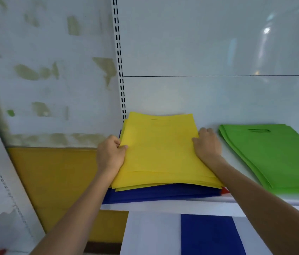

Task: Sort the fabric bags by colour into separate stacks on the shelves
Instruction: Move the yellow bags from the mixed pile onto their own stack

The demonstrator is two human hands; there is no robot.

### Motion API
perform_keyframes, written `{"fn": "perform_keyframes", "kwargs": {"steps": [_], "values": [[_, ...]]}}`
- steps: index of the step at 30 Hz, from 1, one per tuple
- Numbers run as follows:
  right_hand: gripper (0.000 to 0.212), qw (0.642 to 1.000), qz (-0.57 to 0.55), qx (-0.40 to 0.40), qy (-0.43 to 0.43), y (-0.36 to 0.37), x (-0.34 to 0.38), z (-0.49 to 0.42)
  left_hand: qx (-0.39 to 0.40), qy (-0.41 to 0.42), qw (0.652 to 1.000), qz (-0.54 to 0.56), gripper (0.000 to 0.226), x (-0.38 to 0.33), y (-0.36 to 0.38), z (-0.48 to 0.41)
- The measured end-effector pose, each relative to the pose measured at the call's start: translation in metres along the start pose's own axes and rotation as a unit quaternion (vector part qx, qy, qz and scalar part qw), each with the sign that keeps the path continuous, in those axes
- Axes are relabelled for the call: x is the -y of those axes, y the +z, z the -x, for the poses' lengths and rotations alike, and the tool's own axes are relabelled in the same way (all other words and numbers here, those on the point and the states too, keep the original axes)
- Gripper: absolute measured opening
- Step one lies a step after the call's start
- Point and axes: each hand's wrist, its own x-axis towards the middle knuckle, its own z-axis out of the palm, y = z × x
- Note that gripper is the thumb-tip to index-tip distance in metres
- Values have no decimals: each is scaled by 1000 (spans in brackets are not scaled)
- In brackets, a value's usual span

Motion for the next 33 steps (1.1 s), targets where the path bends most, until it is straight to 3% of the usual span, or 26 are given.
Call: {"fn": "perform_keyframes", "kwargs": {"steps": [4, 7, 11, 14, 20, 25, 33], "values": [[16, 997, -28, -55, -44, -1, -1, 2, -50, 56, 996, -44, 10, -2, -2, 4], [17, 996, -10, -64, -56, -3, 1, 4, -38, 79, 996, -26, 10, -3, -4, 6], [17, 989, 34, -106, -99, -13, 5, 3, -13, 179, 982, -54, 15, -16, -15, 3], [16, 992, -9, -87, -87, -34, 2, -2, -4, 231, 972, -40, 14, -35, -21, 0], [15, 989, -56, -108, -88, -86, -27, -9, 30, 190, 978, -84, 30, -90, -17, 14], [36, 979, -144, -144, -8, -166, -115, -6, 54, 217, 974, -36, 36, -174, 17, 59], [35, 977, -8, -194, 84, -300, -339, 55, 190, 299, 931, 86, 38, -341, 137, 194]]}}
